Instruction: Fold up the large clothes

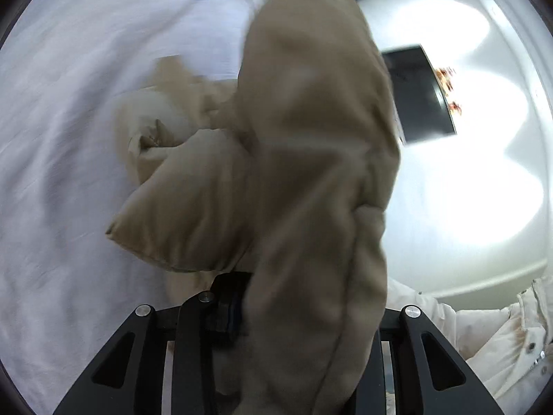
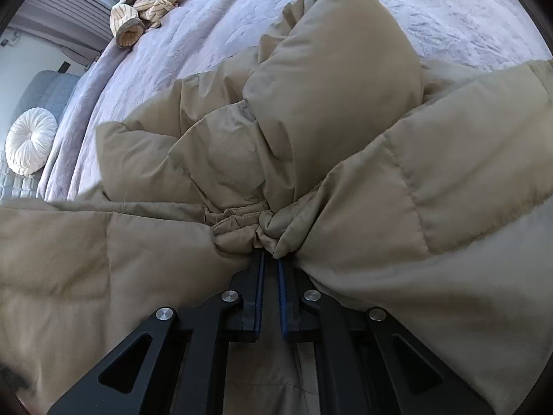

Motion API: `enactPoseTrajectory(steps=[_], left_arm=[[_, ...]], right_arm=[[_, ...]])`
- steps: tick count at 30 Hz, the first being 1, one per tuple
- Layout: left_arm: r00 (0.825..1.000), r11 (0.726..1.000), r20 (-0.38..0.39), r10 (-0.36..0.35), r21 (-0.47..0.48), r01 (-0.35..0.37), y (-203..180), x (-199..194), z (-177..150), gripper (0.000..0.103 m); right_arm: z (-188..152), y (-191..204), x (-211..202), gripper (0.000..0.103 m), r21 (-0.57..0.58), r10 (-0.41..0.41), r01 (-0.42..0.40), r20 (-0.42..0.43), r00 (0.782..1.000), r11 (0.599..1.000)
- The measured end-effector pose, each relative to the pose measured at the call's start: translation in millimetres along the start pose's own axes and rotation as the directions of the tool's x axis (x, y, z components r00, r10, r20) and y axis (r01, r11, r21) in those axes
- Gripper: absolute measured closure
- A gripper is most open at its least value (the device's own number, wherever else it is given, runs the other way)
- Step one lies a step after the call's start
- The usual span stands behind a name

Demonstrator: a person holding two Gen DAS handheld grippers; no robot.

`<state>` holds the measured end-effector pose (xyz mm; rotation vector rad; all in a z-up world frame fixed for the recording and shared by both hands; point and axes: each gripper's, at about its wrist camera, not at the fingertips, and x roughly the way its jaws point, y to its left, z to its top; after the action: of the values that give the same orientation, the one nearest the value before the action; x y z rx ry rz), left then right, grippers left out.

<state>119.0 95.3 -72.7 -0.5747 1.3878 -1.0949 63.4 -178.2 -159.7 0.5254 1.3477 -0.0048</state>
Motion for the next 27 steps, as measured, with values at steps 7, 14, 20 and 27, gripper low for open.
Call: enactPoseTrajectory(steps=[7,14,20,27], left_arm=[[1.000,0.999,-0.022,-0.005,0.038,0.006,-47.1,41.8,7.1,0.069],[0.999,0.999,-0.015,0.034,-0.006,-0.034,-68.9,62.4,14.5,0.069],[0.994,0.995,-0.044,0.096,0.002,-0.096,-114.1,103.6,29.1,0.069],[0.982,0.991,-0.144,0.123,0.062,-0.115,-158.0,204.8,50.9,0.068]], right_arm=[[1.3,-21.5,-22.8,0.098,0.091,0.123,-0.121,-0.019,0.992,0.989],[-83.3,-56.8,-103.1,0.098,0.137,0.189,-0.195,0.053,0.980,0.971],[-159.2,-69.5,-70.5,0.098,0.238,0.280,-0.269,-0.014,0.960,0.933],[-167.2,-95.0,-51.1,0.099,0.309,0.402,-0.394,0.042,0.915,0.865]])
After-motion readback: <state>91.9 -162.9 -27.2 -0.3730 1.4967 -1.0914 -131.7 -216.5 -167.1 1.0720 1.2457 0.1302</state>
